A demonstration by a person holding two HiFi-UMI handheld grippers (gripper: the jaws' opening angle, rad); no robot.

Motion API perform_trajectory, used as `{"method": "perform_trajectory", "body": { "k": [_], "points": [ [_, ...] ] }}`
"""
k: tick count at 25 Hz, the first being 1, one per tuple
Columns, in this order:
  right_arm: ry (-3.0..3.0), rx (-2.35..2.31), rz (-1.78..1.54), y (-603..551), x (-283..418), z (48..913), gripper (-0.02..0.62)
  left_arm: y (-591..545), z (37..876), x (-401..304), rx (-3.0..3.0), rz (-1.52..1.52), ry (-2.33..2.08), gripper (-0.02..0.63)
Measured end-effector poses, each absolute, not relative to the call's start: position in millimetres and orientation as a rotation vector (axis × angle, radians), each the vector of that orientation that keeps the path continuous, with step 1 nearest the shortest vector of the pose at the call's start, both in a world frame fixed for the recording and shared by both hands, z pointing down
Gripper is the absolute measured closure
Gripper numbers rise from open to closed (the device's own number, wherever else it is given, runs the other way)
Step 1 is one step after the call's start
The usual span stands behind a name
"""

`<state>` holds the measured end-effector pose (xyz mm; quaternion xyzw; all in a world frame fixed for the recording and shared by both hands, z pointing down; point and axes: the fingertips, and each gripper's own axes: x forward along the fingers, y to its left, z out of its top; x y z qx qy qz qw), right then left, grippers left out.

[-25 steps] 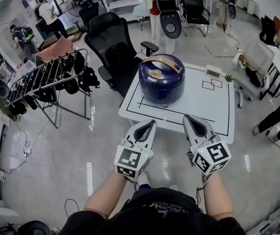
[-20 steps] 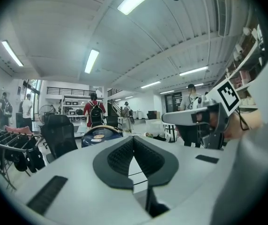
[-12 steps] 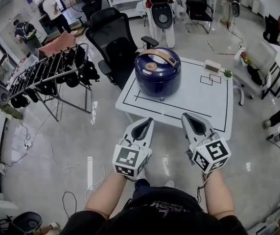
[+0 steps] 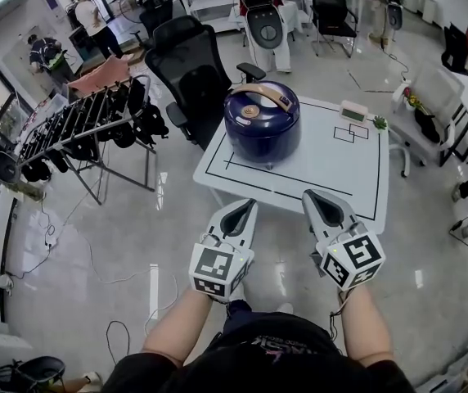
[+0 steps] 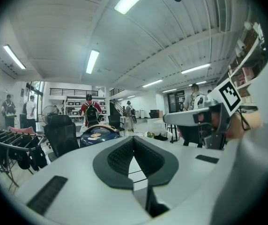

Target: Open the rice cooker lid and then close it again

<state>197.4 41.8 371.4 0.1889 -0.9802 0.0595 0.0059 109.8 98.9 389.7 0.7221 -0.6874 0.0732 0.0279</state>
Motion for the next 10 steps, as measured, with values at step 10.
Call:
{"method": "perform_trajectory", "body": {
  "k": [10],
  "points": [
    [-3.086, 0.596, 0.185, 49.8, 205.5, 366.6, 0.595, 106.7, 385.6, 118.4, 2.239, 0.244, -2.123, 0.603]
  ]
}}
